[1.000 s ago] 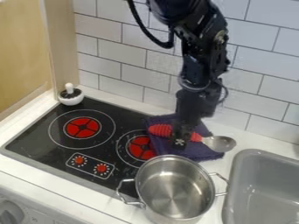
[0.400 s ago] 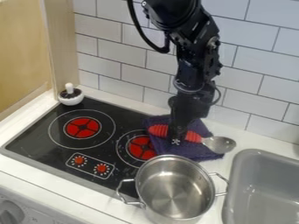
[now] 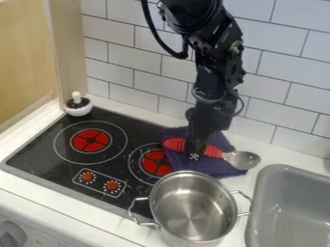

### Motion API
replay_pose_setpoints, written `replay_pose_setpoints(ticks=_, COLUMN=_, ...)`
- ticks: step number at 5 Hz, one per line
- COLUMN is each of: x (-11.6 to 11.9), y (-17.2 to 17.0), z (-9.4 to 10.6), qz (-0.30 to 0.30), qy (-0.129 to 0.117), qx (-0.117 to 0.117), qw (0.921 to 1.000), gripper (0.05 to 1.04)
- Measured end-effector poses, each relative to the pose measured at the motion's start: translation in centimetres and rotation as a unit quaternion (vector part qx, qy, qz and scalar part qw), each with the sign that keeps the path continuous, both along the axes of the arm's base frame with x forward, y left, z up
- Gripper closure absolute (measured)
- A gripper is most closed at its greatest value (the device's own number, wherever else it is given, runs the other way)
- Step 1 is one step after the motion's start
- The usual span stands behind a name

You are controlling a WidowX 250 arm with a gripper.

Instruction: Take the red spoon and put it on the upper left side of the stove

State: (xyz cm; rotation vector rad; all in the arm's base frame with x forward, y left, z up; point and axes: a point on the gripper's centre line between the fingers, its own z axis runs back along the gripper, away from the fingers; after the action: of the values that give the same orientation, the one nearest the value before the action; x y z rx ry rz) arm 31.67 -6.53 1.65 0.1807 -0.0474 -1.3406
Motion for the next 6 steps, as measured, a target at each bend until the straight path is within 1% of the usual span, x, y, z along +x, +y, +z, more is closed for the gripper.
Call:
replay_pose_setpoints(ticks=2, x=-0.1, y=0.1, z=0.3, qz=-0.002, qy=0.001, qx=0.003, qw=1.0, gripper=0.751)
replay_pose_setpoints(ticks=3, x=-0.2, y=0.1, z=2.3, qz=-0.005, qy=-0.022, qx=0.0, qw=0.9997, gripper=0.752)
replay_pose_setpoints(ticks=4, x=-1.1, y=0.4, z=4.1, qz=-0.011, qy=-0.034, qx=0.0, qw=0.9994, gripper=0.752)
replay_pose_setpoints(ticks=5, x=-1.7, y=0.9, z=6.5, qz=-0.01, qy=-0.058, qx=0.0, qw=0.9983, gripper=0.752)
replay_pose_setpoints(ticks=6, x=-2.4, y=3.1, z=7.7, qz=-0.004, qy=-0.043, qx=0.016, qw=0.9989, gripper=0.752)
